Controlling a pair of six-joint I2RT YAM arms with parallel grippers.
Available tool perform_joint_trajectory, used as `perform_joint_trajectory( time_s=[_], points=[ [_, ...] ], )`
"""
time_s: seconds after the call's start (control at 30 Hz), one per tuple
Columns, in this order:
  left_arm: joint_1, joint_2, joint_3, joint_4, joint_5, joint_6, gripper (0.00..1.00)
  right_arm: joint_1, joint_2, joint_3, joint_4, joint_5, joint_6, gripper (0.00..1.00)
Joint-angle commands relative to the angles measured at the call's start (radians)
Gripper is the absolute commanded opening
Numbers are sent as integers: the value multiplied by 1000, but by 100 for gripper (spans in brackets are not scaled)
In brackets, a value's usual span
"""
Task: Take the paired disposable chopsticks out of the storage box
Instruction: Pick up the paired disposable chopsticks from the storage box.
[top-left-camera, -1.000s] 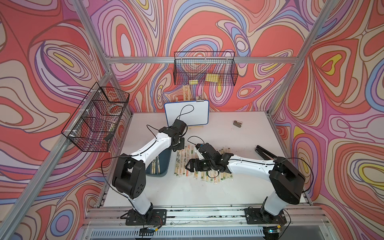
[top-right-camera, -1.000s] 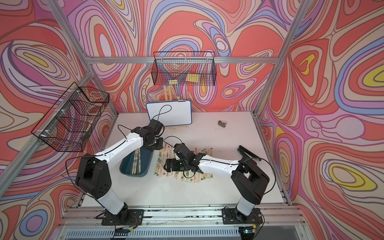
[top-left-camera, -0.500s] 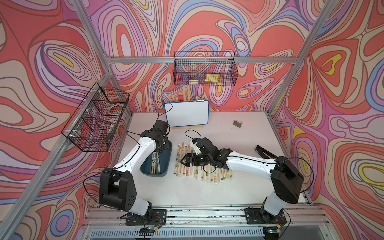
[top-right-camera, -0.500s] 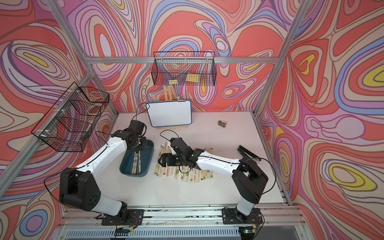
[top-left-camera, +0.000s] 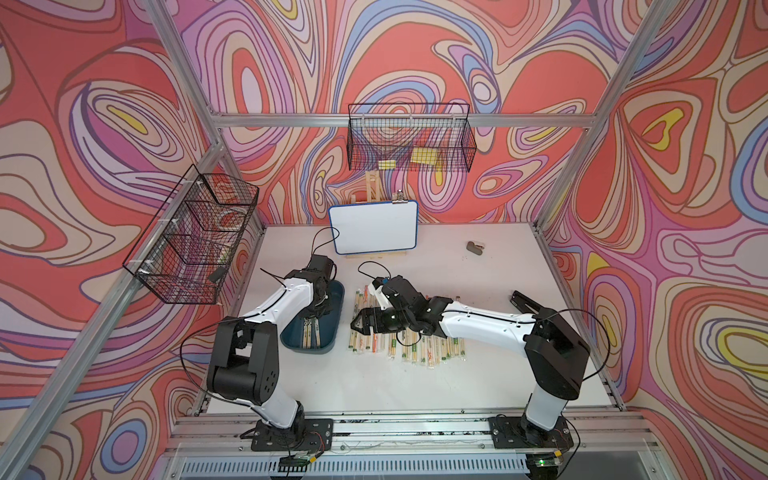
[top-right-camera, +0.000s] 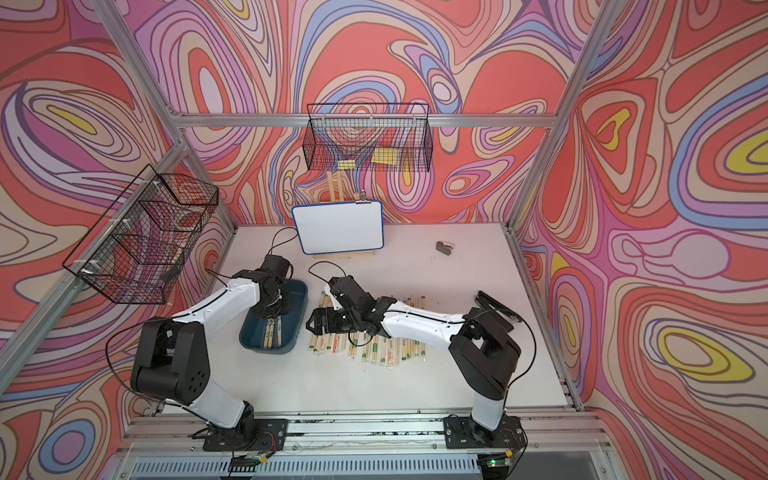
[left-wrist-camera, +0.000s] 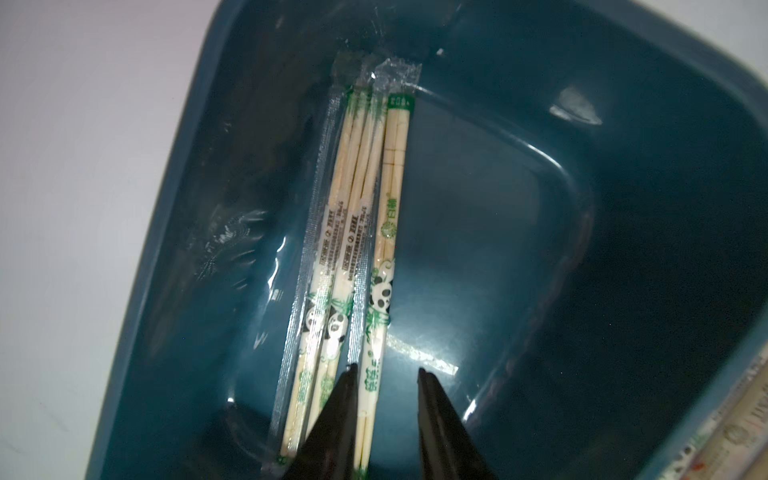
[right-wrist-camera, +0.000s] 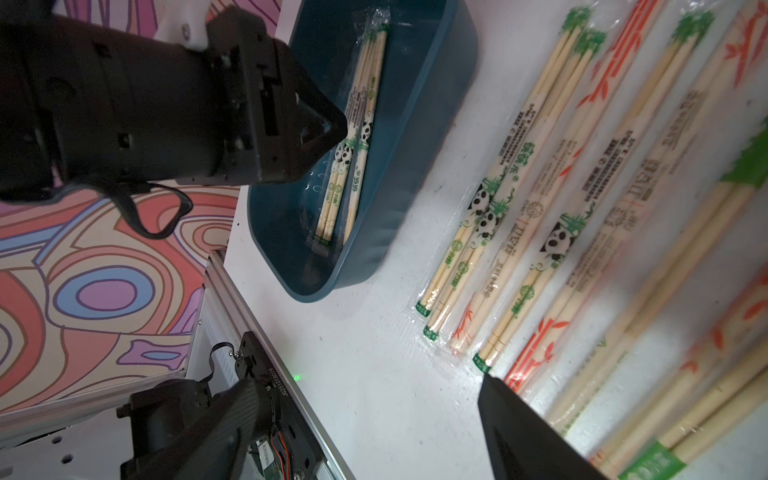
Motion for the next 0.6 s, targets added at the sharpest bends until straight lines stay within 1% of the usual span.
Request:
perform_joint_trajectory(
  time_s=[0.0, 0.23, 0.57],
  points=[
    [14, 34, -14, 33, 3, -16, 29, 4, 15, 15, -2, -2, 1, 89],
    [34, 97, -20, 57, 13, -12, 29, 4, 18, 11, -1, -3, 1, 89],
    [40, 148, -29, 84, 26, -5, 29, 4, 17, 14, -5, -2, -5, 89]
  ],
)
